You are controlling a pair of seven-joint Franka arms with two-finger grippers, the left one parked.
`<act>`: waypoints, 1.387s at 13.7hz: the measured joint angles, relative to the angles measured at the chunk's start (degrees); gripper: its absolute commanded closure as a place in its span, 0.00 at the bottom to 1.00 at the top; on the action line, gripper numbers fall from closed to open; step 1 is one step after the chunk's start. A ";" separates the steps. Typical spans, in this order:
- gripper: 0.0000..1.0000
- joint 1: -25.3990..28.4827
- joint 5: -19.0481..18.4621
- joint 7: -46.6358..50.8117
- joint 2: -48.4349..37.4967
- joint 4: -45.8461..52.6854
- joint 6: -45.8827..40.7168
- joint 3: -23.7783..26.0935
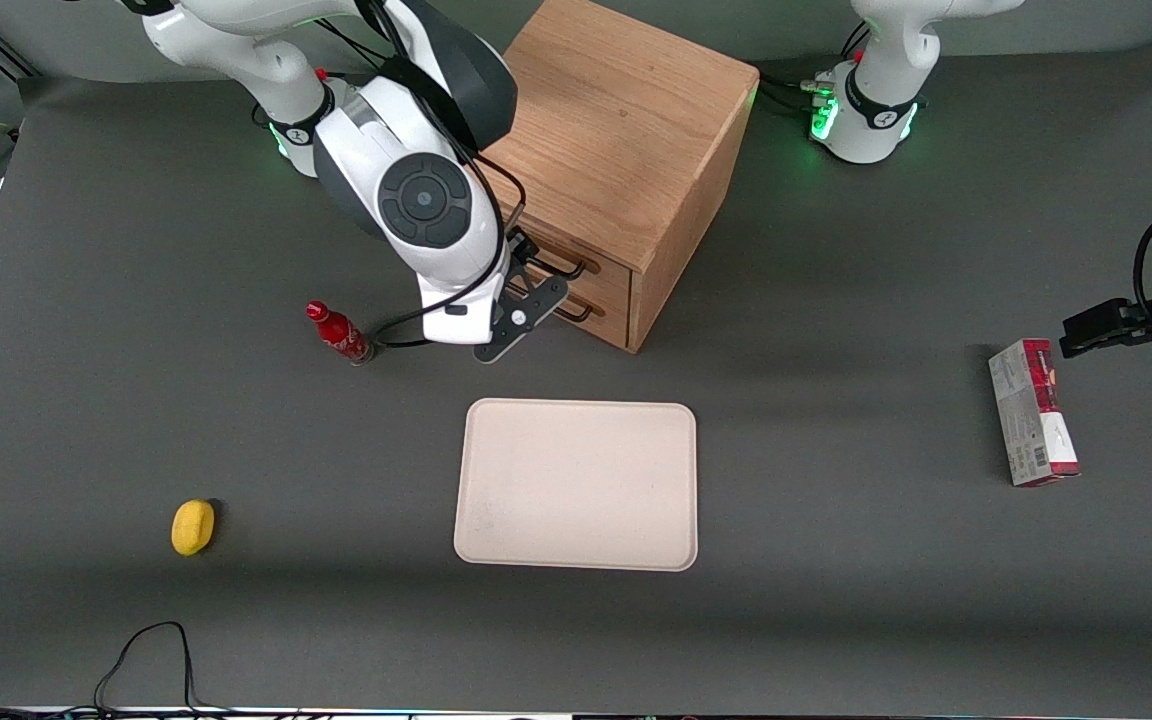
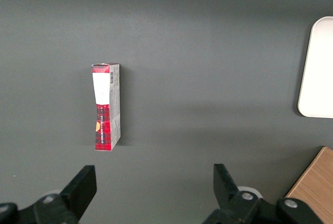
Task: Open upper drawer
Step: 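Hook the right gripper fingers around the upper drawer's black handle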
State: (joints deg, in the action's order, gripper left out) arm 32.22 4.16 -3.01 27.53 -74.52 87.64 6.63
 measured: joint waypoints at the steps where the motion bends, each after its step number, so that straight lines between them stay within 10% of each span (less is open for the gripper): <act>1: 0.00 0.08 0.83 -0.33 0.35 -0.30 0.00 0.01; 19: 0.00 -0.07 8.12 -16.01 3.55 -1.96 -1.29 0.00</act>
State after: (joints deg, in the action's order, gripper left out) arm 32.15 12.28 -19.02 31.08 -76.49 86.35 6.63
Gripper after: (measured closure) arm 0.000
